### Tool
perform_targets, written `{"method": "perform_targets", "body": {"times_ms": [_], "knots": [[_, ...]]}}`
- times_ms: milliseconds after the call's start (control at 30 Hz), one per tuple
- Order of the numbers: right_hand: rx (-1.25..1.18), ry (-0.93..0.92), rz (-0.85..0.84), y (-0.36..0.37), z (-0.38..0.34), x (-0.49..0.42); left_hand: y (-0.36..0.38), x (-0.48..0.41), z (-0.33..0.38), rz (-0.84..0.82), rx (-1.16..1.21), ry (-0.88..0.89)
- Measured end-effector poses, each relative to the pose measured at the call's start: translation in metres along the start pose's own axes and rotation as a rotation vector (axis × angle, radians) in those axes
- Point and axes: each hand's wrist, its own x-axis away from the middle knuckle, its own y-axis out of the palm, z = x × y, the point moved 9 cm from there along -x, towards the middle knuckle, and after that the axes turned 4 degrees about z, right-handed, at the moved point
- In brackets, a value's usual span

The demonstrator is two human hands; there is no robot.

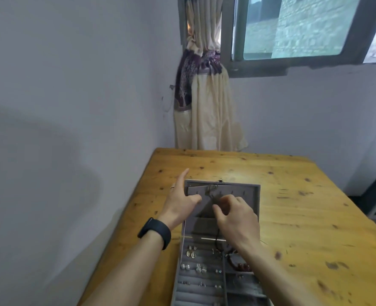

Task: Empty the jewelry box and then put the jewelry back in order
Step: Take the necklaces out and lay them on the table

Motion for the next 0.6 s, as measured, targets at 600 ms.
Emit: {"method": "perform_targets", "body": {"times_ms": [600], "knots": [[-0.134,-0.109,0.134,-0.03,-0.038,-0.001,-0.026,0.0,-0.001,0.091,-0.067,0.137]]}}
